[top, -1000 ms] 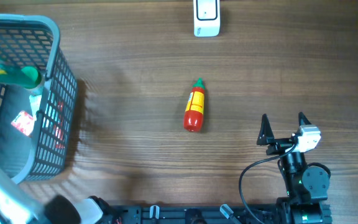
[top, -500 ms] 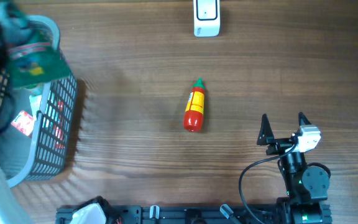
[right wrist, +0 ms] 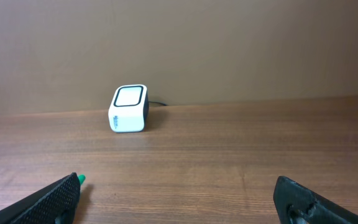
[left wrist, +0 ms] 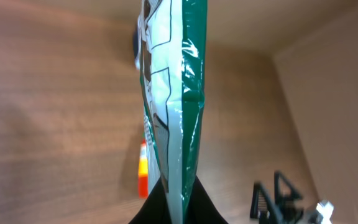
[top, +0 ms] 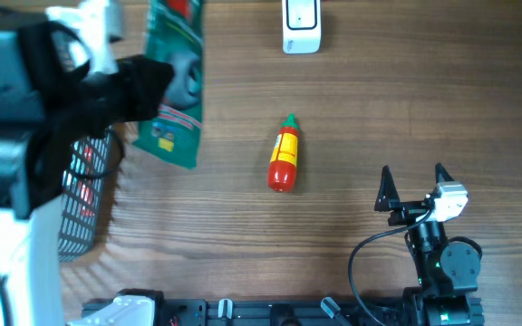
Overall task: Scan the item barcode
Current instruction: 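Carry the green 3M glove pack right of the bottle and lower it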
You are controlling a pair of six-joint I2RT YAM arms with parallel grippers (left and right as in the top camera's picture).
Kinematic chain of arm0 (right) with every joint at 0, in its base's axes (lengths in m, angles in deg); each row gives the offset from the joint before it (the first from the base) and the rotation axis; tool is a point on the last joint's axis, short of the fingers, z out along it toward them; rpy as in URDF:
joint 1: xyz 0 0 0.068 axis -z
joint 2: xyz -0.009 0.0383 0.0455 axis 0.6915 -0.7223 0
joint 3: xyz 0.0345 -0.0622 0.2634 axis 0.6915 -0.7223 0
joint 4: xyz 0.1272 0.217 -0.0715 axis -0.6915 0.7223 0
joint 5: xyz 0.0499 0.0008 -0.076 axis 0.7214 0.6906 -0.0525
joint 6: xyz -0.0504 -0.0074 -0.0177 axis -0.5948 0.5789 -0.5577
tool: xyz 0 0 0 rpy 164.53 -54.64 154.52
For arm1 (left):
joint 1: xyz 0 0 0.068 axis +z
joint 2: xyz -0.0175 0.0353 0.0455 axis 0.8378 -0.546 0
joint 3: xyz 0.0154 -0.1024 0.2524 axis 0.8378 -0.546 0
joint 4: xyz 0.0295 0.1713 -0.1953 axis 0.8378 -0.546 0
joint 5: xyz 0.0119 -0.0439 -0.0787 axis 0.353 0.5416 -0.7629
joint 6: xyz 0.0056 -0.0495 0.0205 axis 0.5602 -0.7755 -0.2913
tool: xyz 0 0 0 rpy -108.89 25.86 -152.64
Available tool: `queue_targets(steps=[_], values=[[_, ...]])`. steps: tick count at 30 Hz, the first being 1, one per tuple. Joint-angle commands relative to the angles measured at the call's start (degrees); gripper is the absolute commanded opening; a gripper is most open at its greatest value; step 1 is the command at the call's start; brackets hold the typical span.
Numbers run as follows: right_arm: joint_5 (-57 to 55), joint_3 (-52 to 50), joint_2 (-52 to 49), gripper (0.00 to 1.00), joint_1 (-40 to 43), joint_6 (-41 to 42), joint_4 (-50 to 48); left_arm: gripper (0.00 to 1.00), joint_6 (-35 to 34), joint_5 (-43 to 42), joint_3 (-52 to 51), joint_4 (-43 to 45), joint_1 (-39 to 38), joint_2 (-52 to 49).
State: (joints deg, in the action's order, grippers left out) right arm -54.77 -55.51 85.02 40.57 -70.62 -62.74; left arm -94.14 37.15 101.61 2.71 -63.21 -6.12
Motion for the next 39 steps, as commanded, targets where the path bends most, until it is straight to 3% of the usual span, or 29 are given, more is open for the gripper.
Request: queue_targets(steps=[1,12,21,25,34,39], values=[[0.46,-0.04,0.50,1.00,-0.13,-0.52,-0.17,0.04,2.80,-0.52,0.50,-0.74,-4.37,-4.74],[0.46,-0.04,0.50,1.00,-0.13,-0.50,-0.17,0.04,-12.35,-0.42,-7.17,2.21,-16.39,-12.63],[0.46,-0.04,0.50,1.00,-0.13,-0.52,-0.17,0.04,-27.10,4.46,-27.10,24.94,-25.11,-12.63],[0.46,-0.04,0.50,1.00,-0.13,-0.52,-0.17,0.04,-27.41,9.73,-34.69,32.50,-27.76,-12.63],[0.46,-0.04,0.50,1.00,-0.13,-0.50,-0.17,0.04,-39.80,12.28,-51.47,59.12,-33.03,-12.70],[0.46,-0.04,0.50,1.00,-0.13,-0.52,-0.17,0.04,-42.27,13.38,-53.94,65.57,-36.30,-14.53]])
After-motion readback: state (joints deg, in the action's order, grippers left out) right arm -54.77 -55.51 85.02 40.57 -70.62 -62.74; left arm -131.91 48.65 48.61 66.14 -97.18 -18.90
